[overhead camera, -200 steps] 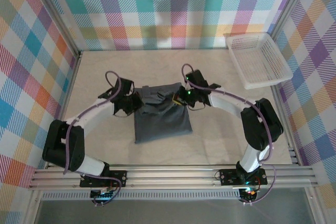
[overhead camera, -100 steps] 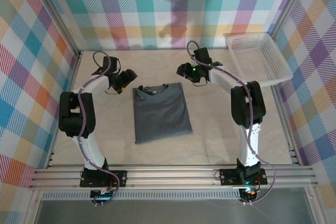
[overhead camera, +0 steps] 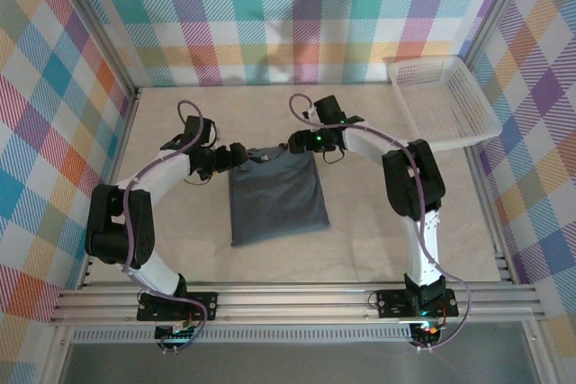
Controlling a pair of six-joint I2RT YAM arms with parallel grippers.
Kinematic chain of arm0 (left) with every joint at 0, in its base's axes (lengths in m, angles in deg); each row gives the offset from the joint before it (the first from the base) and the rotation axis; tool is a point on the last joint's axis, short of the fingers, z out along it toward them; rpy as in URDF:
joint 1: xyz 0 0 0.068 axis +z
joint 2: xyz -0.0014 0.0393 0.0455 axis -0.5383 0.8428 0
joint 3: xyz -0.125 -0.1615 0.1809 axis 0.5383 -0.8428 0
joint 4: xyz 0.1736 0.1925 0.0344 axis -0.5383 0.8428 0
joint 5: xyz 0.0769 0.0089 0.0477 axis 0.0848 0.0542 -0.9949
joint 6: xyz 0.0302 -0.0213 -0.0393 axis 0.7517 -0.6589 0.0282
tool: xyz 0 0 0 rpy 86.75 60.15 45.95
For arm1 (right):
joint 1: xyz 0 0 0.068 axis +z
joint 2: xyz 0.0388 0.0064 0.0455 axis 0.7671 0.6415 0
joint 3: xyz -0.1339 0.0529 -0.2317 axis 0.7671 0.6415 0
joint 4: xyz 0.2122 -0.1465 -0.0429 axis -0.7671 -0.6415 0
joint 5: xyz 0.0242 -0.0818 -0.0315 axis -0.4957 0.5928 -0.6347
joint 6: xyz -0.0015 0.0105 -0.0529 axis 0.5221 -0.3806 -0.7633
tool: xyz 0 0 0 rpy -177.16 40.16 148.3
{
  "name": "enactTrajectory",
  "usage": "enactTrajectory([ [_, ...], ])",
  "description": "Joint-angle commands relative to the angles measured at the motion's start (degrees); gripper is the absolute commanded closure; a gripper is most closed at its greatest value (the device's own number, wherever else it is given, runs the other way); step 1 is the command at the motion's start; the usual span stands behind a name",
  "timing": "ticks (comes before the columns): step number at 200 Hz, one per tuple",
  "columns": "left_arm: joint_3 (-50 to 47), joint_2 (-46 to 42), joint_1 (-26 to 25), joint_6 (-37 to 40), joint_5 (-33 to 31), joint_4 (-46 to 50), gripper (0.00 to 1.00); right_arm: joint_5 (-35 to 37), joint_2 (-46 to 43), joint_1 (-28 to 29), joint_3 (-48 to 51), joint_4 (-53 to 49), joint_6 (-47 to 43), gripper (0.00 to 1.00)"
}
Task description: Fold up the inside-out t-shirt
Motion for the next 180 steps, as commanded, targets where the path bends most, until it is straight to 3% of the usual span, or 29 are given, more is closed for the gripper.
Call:
enactTrajectory([
  [1, 0.36, 0.76, -0.26, 4.05, -2.37, 1.66, 0.04, 4.81, 5.93, -0.48, -6.7, -6.35, 0.5, 0.22],
  [45, 6.23, 8.02, -1.05, 5.44, -1.48, 2.79, 0.03, 0.83, 10.33, -0.28, -10.37, -9.59, 2.39, 0.31],
  [79, 12.46, 14.91, -1.14, 2.96, -2.65, 4.22, 0.04, -1.02, 11.34, -0.39, -11.28, -10.39, 3.57, 0.5],
  [100, 16.04, 18.45, -1.14, 1.41, -4.49, 5.45, 0.08, -2.29, 11.42, -0.35, -11.2, -10.33, 4.27, 0.54],
  [147, 21.72, 24.57, -1.31, 2.01, -1.34, 8.07, 0.28, -5.29, 11.23, -0.39, -11.1, -10.23, 4.3, 0.52],
  [180, 21.25, 25.75, -1.41, 1.56, 0.15, 7.67, 0.55, -6.31, 11.48, -0.37, -11.48, -10.28, 4.68, 0.53],
])
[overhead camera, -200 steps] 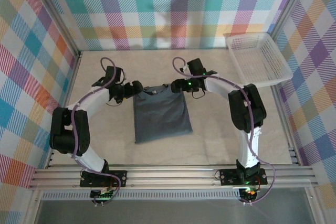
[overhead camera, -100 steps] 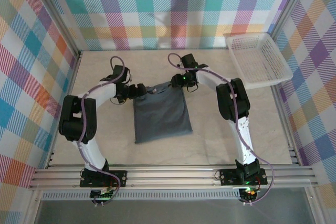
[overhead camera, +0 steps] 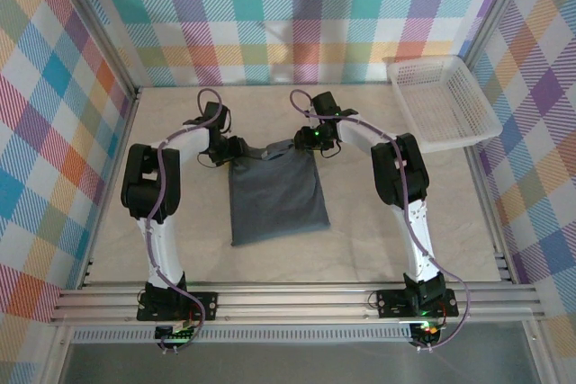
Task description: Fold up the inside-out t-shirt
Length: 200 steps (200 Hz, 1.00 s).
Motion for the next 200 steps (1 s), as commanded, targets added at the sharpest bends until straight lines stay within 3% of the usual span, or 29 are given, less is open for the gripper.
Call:
enactTrajectory([
  [1, 0.41, 1.43, -0.75, -0.22, 2.02, 1.68, 0.56, -4.25, 2.1, 0.67, -0.81, -3.08, 1.24, 0.53],
  [31, 1.13, 2.44, -0.75, -0.51, 1.56, 2.29, 0.72, -7.43, 2.62, 0.7, -0.08, -2.2, 2.66, 0.55],
  [48, 1.52, 2.97, -0.75, -1.14, 1.65, 2.31, 0.83, -8.3, 3.25, 0.7, 0.09, -1.74, 3.45, 0.64],
  [64, 2.12, 3.78, -0.6, -2.38, 2.82, 1.97, 1.0, -8.02, 3.44, 0.67, -0.43, -1.65, 3.92, 0.75],
  [91, 3.75, 2.27, 0.32, -4.05, 8.31, 1.41, 1.0, -9.48, 2.17, 0.61, -5.18, -4.12, 2.99, 1.0],
  [133, 7.7, -14.57, 5.09, -8.48, 19.0, -0.19, 1.0, -14.49, -9.86, -0.46, -9.8, -2.7, 1.51, 1.0],
  [155, 8.57, -24.06, 5.76, -8.62, 20.55, 1.19, 1.0, -16.92, -18.81, -0.53, -7.48, 2.23, 1.32, 1.0],
  [173, 2.29, -32.1, 5.67, -9.37, 19.24, 1.1, 1.0, -16.97, -26.42, -0.6, 0.39, 9.8, 4.45, 1.0],
  [200, -17.33, -44.67, 4.6, -13.28, 15.22, -2.62, 1.0, -18.37, -34.52, -0.11, 17.65, 21.29, 8.31, 1.0],
])
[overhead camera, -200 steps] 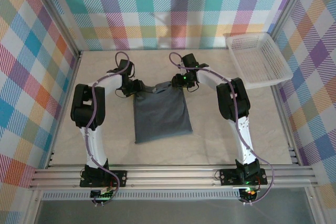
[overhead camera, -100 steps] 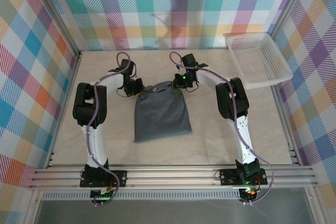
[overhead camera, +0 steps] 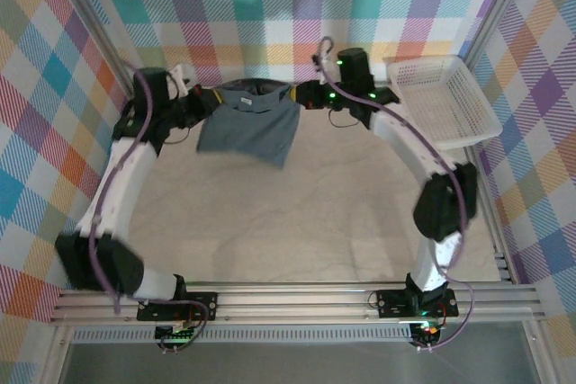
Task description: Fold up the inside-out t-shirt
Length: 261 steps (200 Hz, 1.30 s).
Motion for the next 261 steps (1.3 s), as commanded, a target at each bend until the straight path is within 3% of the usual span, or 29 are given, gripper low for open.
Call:
enactTrajectory([
  [1, -14.94, -6.0, -1.01, -4.14, -1.48, 1.0, 1.0, -3.2, -4.37, 0.36, 12.74, 11.09, 3.34, 1.0],
  [38, -36.08, -14.27, -3.27, -6.53, -3.23, 1.84, 1.0, -6.5, -5.84, 1.7, 29.53, 8.34, -0.45, 1.0],
  [80, -43.99, -22.74, -4.09, -7.26, -4.9, 5.85, 1.0, -8.65, -12.82, 4.05, 43.2, 7.72, 0.07, 1.0],
  [106, -42.11, -22.92, -4.26, -6.51, -8.32, 7.57, 1.0, -8.87, -15.28, 4.06, 41.95, 6.51, 0.79, 1.0],
  [127, -38.56, -19.76, -4.26, -5.17, -12.34, 6.76, 1.0, -4.8, -13.83, 4.06, 39.05, 8.13, 1.29, 1.0],
  [160, -34.87, -12.69, -3.72, -4.07, -28.42, 5.9, 1.0, -1.67, -4.58, 4.06, 30.17, 8.82, 1.16, 1.0],
  [193, -32.1, -0.21, -1.57, -4.09, -31.31, 1.22, 1.0, -1.51, 7.17, 4.14, 20.58, 7.32, -0.52, 0.98],
  [219, -29.97, 10.2, -0.55, -3.21, -31.81, -3.45, 0.91, 0.38, 14.11, 4.14, 15.47, 6.62, -1.35, 0.89],
  [241, -27.68, 14.92, 0.67, -1.64, -30.44, -6.96, 0.72, 0.76, 18.23, 4.14, 10.72, 3.89, -2.25, 0.81],
  [261, -25.31, 13.93, 2.12, -0.16, -29.02, -8.24, 0.49, 3.51, 18.32, 4.14, 7.32, -0.69, -3.01, 0.56],
])
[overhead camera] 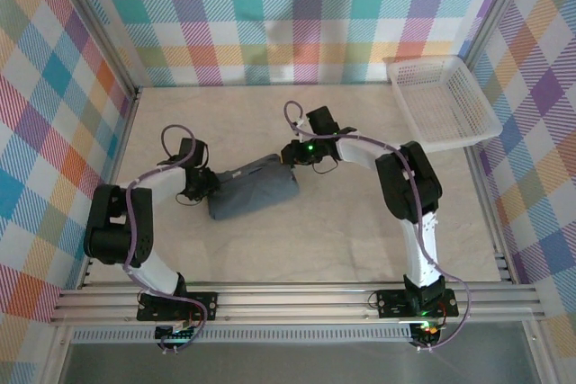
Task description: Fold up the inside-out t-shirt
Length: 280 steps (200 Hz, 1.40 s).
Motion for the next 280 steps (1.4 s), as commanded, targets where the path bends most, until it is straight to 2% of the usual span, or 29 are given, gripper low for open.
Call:
enactTrajectory([
  [1, 3.89, -1.28, 2.4, 2.56, -1.83, -3.08, 0.48, 3.72, -0.75, -0.4, -5.14, -5.66, -2.18, 0.55],
  [13, 4.57, -3.6, 3.1, 3.5, -0.59, -1.0, 0.32, 5.52, -3.15, -0.45, -4.62, -7.06, -2.36, 0.47],
  [34, 3.37, -10.25, 3.43, 4.02, 2.31, 2.62, 0.17, 8.46, -10.42, -1.04, 1.92, -6.26, 0.62, 0.4],
  [55, -0.93, -20.69, 3.31, 3.24, 10.51, 3.89, 0.08, 9.07, -17.74, -0.76, 12.48, -1.42, 7.74, 0.38],
  [78, -3.34, -31.67, 1.46, 1.71, 19.09, 7.29, 0.02, 7.35, -19.91, 1.56, 20.75, 4.51, 18.8, 0.38],
  [95, -3.95, -39.1, -1.01, 2.14, 20.45, 10.49, 0.0, 8.39, -18.77, 5.22, 21.85, 7.05, 21.97, 0.46],
  [121, -3.89, -47.3, -1.8, 3.11, 14.11, 18.71, 0.0, 13.11, -13.52, 11.13, 19.83, 10.68, 30.29, 0.71],
  [133, -4.65, -49.0, -1.73, 2.83, 12.29, 20.03, 0.0, 15.35, -9.41, 14.0, 17.43, 12.75, 35.09, 0.74],
  [157, -5.22, -45.91, -1.51, -0.06, 9.23, 21.64, 0.0, 18.86, 1.49, 18.76, 3.42, 11.39, 39.34, 0.76],
  [170, -6.07, -45.75, -0.89, -1.43, 7.31, 19.59, 0.09, 20.4, 7.28, 20.88, -5.43, 11.4, 40.3, 0.77],
  [180, -7.55, -47.04, 0.36, -2.15, 7.39, 15.67, 0.15, 16.89, 12.03, 21.48, -13.67, 10.55, 38.17, 0.75],
  [188, -8.23, -47.33, 1.72, -2.24, 7.08, 13.23, 0.15, 12.93, 14.68, 21.44, -20.84, 6.42, 35.63, 0.7],
  [198, -7.91, -45.71, 3.85, -1.87, 7.07, 12.39, 0.15, 12.32, 14.18, 21.44, -24.8, 2.33, 32.06, 0.64],
  [218, -7.6, -38.82, 7.94, -1.3, 10.24, 10.76, 0.13, 15.03, 3.62, 20.41, -13.54, 7.46, 29.28, 0.55],
  [236, -8.73, -33.12, 9.8, -2.33, 10.12, 6.29, 0.13, 17.49, -7.27, 18.54, -0.95, 9.43, 27.18, 0.52],
  [253, -8.35, -27.78, 10.63, -3.55, 6.52, 2.32, 0.15, 20.1, -15.58, 17.27, 7.99, 7.84, 25.68, 0.5],
  [280, -5.05, -16.11, 11.17, -5.49, 2.83, -5.41, 0.25, 21.84, -24.81, 16.25, 18.4, 7.79, 27.14, 0.49],
])
